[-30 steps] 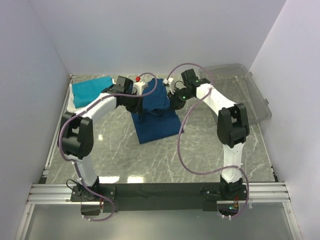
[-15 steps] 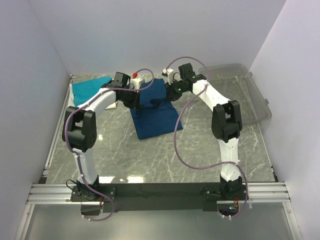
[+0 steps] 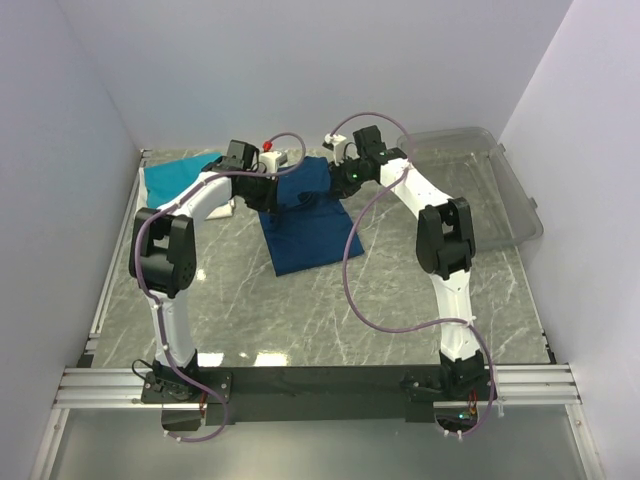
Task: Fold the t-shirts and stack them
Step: Fold the tshirt
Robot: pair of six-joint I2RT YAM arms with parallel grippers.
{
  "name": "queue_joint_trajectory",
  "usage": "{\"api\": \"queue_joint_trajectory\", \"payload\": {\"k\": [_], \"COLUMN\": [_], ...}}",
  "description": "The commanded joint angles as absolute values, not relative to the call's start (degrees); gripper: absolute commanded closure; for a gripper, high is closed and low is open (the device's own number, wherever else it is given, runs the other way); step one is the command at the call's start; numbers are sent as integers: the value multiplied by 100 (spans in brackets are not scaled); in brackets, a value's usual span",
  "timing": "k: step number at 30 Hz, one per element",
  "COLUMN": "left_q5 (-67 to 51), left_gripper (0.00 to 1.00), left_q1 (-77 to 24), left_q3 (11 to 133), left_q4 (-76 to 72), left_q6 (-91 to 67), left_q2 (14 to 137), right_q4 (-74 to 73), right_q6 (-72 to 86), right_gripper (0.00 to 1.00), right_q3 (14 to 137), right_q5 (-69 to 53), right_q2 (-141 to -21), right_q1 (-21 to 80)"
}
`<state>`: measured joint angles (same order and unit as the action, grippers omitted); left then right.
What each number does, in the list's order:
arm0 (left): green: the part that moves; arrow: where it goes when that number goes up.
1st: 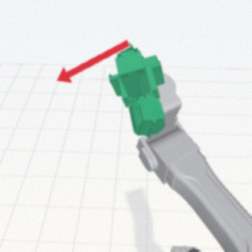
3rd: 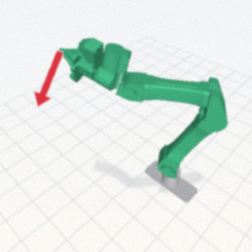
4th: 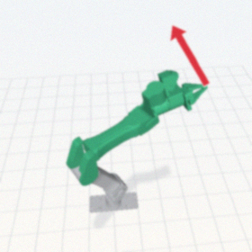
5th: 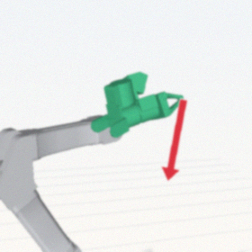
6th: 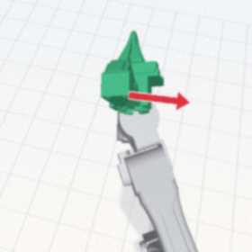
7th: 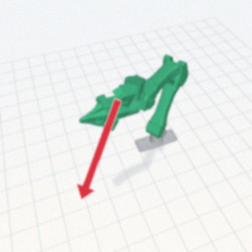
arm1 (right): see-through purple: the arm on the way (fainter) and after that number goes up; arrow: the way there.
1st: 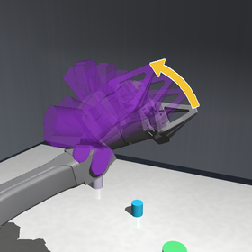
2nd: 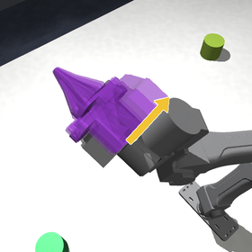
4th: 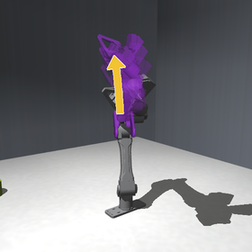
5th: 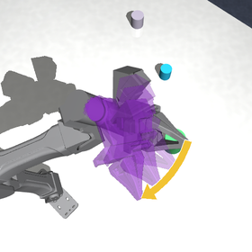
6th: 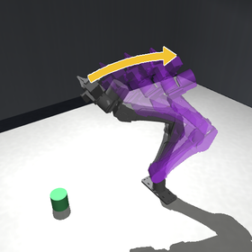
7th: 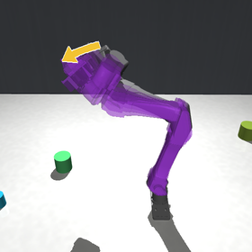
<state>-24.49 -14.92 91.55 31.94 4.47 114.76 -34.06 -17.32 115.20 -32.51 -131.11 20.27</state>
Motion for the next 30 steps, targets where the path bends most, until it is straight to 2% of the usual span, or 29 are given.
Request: {"api": "queue_joint_trajectory", "payload": {"k": [1, 18, 20, 22, 23, 24, 25, 26, 27, 29, 30], "left_q5": [-2426, -2119, -2066, -1899, -1759, -1558, -1242, -1083, -881, -257, -116], "left_gripper": [99, 99, 97, 92, 78, 69, 60, 42, 37, 26, 26], "left_q1": [-1459, -1415, -1415, -1406, -1406, -1406, -1406, -1406, -1406, -1406, -1398], "left_q3": [9378, 9703, 9738, 9764, 9773, 9773, 9817, 9843, 9861, 9966, 9993], "left_q4": [3067, 3023, 3006, 2953, 2910, 2840, 2665, 2559, 2436, 2180, 2110], "left_q6": [519, 413, 387, 291, 220, 81, -304, -455, -735, -992, -1115], "left_q2": [11540, 11891, 11935, 11971, 11997, 11997, 11988, 11953, 11918, 11796, 11751], "right_q4": [-3252, -3269, -3269, -3235, -3191, -3121, -3033, -2989, -2971, -2813, -2769], "right_q6": [-1617, -1521, -1503, -1477, -1372, -1223, -1013, -724, -590, -257, -211], "right_gripper": [100, 100, 100, 93, 89, 67, 57, 51, 40, 27, 25], "right_q3": [11768, 12058, 12128, 12164, 12199, 12217, 12243, 12426, 12497, 12568, 12568], "right_q5": [-3173, -2936, -2909, -2796, -2725, -2533, -2322, -2068, -1935, -1602, -1382], "right_q2": [-13122, -13377, -13421, -13456, -13473, -13491, -13509, -13561, -13570, -13492, -13456], "right_q1": [2057, 2127, 2136, 2153, 2171, 2188, 2188, 2206, 2206, 2189, 2197]}}
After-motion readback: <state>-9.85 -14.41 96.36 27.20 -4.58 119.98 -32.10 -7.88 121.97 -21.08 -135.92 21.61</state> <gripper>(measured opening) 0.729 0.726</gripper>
